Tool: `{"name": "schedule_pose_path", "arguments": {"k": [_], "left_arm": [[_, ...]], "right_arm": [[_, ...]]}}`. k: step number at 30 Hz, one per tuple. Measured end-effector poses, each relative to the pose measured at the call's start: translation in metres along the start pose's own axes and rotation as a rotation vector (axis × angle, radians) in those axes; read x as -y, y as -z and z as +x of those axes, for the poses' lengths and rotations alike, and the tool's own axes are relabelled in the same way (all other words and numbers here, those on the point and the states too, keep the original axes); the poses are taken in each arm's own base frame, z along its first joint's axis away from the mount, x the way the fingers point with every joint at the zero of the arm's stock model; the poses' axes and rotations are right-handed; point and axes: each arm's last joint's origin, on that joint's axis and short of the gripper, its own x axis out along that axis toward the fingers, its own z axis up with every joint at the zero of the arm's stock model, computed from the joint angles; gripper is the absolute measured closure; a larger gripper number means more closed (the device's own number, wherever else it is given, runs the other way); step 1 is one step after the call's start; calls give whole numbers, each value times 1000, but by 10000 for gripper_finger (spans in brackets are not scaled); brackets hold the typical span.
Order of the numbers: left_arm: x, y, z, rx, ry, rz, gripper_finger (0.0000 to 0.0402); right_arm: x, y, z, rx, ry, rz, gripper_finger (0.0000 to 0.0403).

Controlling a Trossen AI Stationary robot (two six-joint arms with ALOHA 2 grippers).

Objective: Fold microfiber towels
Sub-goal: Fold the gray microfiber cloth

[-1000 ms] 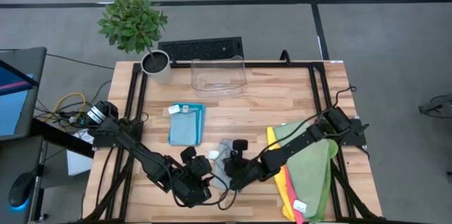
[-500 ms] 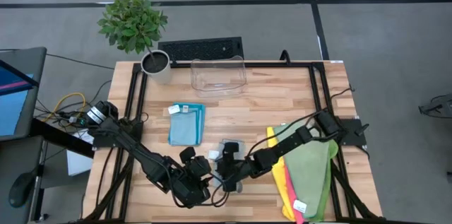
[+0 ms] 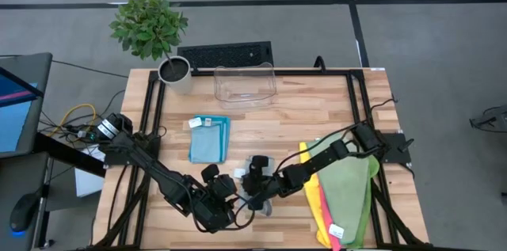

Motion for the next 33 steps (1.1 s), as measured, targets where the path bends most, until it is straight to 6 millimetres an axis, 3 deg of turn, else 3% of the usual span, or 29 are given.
{"name": "schedule_pose_path", "arguments": {"k": [4,10,20,26,33], "left_arm": [[0,0,0,4,-2,0,223],[0,0,0,6,-4,0,223],[-1,-1,0,31,-20,0,223],[-1,-1,1,43,-31,10,223],[-1,-1,1,48,-38,19,223]], "right_arm": [[-1,5,3,-15,3,0,290],[0,2,-1,-11,38,-20,386],[5,-5,-33,-54,176,-97,393],[13,7,-35,-159,262,-137,386],[14,7,-40,-156,334,-175,390]]}}
